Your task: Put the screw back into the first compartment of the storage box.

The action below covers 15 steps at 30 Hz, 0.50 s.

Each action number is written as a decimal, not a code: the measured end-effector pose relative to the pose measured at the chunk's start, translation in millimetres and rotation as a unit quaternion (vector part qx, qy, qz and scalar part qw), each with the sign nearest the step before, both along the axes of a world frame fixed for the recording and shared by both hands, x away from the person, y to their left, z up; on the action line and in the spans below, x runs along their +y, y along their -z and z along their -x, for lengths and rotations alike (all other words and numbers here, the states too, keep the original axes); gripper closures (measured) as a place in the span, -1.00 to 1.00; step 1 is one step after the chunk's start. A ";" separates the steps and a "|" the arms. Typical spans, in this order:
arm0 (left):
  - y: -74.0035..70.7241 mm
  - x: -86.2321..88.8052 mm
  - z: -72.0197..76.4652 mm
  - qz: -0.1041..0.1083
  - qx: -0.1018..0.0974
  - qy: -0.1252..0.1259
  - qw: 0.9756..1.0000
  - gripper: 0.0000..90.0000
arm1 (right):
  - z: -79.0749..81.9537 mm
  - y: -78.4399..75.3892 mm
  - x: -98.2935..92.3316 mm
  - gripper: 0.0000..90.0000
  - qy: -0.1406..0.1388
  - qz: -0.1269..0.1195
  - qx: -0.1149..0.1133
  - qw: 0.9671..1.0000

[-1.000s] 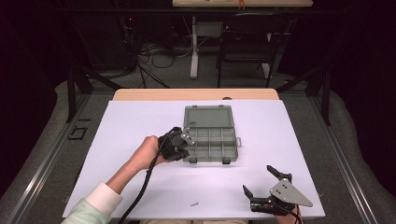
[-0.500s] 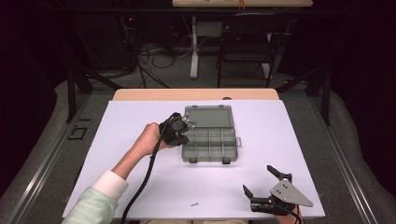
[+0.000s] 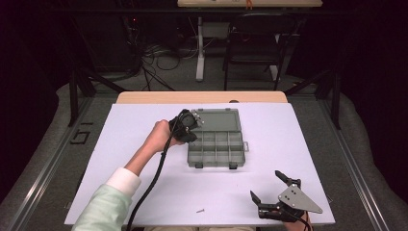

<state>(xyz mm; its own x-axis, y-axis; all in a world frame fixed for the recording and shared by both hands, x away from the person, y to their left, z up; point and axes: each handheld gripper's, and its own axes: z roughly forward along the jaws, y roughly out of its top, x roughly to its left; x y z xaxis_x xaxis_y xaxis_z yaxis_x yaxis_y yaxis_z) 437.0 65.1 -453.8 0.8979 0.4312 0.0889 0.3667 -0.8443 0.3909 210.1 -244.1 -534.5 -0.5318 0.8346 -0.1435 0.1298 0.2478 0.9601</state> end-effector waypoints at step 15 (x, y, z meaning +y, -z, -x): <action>21.9 -1.9 -21.1 -0.002 0.019 -0.026 0.999 0.74 | 0.0 0.2 0.0 -1.00 0.000 0.001 0.001 1.000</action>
